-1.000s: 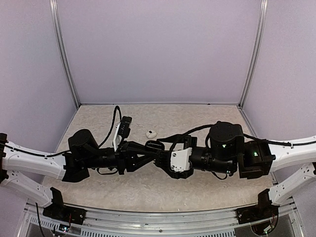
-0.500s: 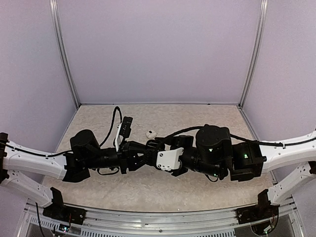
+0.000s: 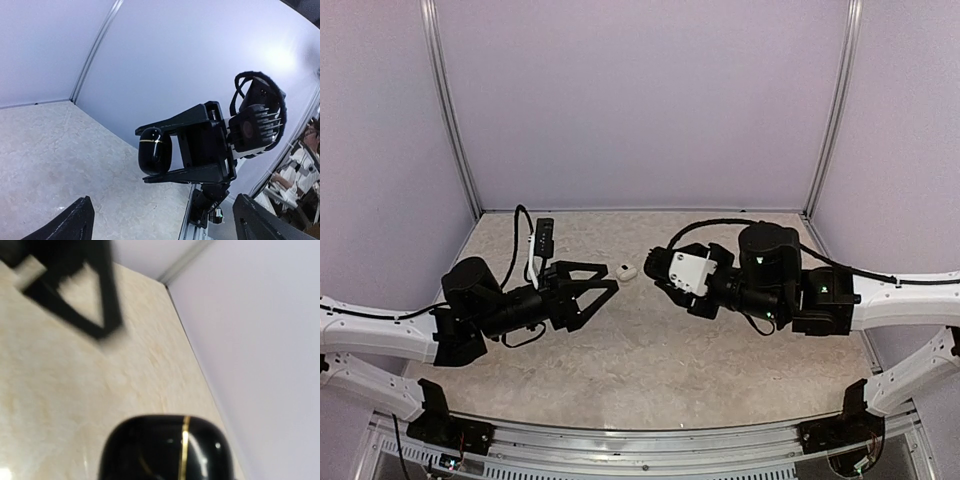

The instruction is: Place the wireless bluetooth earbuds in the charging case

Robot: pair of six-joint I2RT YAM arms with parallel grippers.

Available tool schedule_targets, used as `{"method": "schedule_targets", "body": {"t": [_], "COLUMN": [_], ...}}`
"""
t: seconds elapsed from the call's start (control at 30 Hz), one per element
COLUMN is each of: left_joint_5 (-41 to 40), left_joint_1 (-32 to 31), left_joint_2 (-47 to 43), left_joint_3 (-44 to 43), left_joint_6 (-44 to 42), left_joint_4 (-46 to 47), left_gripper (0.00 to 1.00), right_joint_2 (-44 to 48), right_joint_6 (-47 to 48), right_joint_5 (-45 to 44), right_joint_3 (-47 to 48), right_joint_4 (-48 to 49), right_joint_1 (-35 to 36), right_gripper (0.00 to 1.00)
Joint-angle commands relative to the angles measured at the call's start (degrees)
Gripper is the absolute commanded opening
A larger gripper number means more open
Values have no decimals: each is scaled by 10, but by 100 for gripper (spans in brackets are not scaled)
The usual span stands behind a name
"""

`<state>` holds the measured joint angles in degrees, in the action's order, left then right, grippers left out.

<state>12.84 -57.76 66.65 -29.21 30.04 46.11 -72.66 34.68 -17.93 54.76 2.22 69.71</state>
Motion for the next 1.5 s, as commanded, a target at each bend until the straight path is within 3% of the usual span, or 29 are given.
{"method": "schedule_targets", "body": {"t": [0.0, 0.17, 0.43, 0.83, 1.47], "left_joint_5": [-116, -170, -224, -231, -199], "left_joint_1": [24, 64, 106, 121, 166], "left_joint_2": [-53, -95, -111, -85, -61], "left_joint_3": [14, 31, 24, 20, 20], "left_joint_6": [-21, -7, 35, 41, 32], "left_joint_4": [-61, -94, -171, -186, -181], "left_gripper": [99, 99, 99, 99, 99], "right_joint_2": [8, -85, -286, -470, -584], "right_joint_6": [-117, -211, -270, -288, -299], "right_joint_5": [123, 244, 328, 344, 330], "right_joint_3": [-21, 2, 99, 254, 364], "right_joint_4": [33, 15, 9, -18, -54], "right_joint_1": [-86, -203, -283, -318, -344], "right_gripper": [32, 32, 30, 31, 41]}}
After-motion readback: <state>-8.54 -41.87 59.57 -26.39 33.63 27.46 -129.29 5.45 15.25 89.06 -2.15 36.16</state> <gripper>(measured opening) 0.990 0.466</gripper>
